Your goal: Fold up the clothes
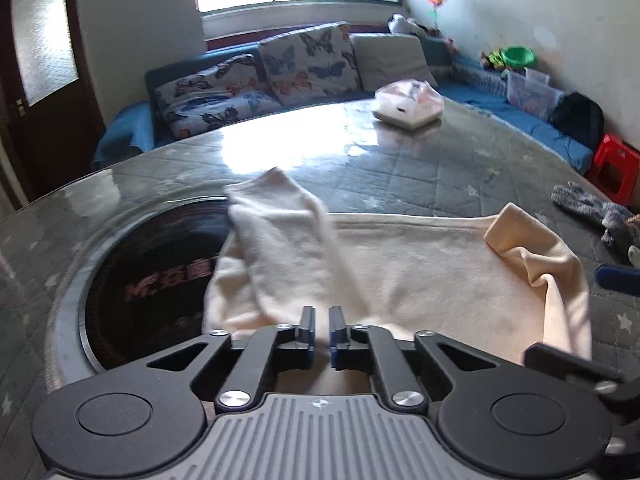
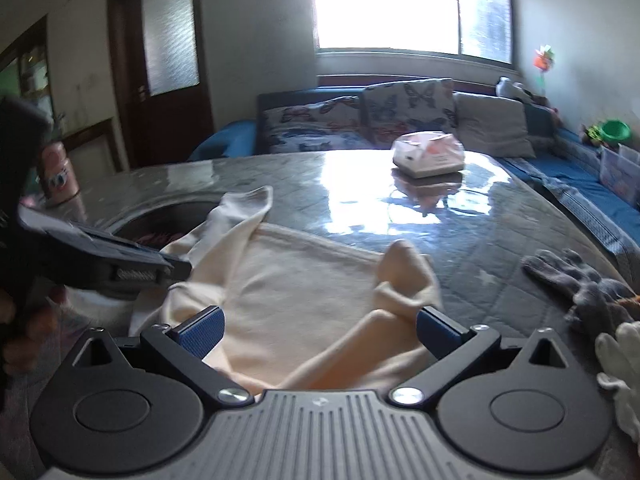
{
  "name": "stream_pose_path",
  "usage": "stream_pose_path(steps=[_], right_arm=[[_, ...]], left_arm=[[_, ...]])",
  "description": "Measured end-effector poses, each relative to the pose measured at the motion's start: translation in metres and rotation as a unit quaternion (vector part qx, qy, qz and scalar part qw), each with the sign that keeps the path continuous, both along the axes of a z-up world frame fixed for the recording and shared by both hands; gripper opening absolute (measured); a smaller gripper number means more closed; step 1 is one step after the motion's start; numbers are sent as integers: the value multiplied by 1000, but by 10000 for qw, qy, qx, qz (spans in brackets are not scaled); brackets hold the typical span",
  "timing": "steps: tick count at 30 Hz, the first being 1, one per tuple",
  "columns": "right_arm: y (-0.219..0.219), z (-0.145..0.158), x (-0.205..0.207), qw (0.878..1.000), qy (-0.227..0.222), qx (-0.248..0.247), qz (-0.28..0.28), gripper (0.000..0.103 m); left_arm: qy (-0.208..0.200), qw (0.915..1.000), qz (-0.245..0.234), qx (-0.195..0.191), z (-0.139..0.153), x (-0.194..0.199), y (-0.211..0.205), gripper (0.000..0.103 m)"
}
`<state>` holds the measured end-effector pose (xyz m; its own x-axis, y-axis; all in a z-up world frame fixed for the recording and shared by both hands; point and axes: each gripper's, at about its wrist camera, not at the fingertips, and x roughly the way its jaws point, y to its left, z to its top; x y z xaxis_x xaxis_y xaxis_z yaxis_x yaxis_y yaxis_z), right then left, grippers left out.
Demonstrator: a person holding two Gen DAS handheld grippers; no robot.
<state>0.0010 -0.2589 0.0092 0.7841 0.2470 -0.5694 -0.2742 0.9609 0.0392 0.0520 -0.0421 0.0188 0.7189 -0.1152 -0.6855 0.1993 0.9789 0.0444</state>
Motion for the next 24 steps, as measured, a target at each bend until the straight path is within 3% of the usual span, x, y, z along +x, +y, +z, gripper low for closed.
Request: stream_pose_path(steps=[4, 9, 10, 11, 13, 15, 21, 24], right_arm=[[16, -5, -2, 9996, 33, -91, 262, 103], [34, -9, -3, 9978, 93, -157, 639, 103], [36, -9, -3, 9976, 106, -174, 669, 103], [38, -10, -4, 9975, 124, -185, 674, 103], [36, -13, -4, 9974, 205, -185, 668, 103], [32, -16, -4, 9973, 288, -178, 656, 103], [16, -17, -5, 9981, 395, -101, 455, 103], [8, -18, -7, 9983, 433, -137, 367, 103]], left_arm=[[-39, 9996, 231, -182, 5, -14, 25, 3], [24, 9989, 58, -472, 12, -15, 24, 8], [30, 9985, -10, -544, 14, -13, 20, 19], [36, 9981, -78, -616, 17, -11, 17, 36], [49, 9969, -214, -760, 21, -8, 9, 50], [78, 9956, -360, -861, 23, -3, -1, 56], [482, 9962, -522, -497, 2, 19, -40, 56], [640, 9964, -458, -317, -12, 24, -42, 30]])
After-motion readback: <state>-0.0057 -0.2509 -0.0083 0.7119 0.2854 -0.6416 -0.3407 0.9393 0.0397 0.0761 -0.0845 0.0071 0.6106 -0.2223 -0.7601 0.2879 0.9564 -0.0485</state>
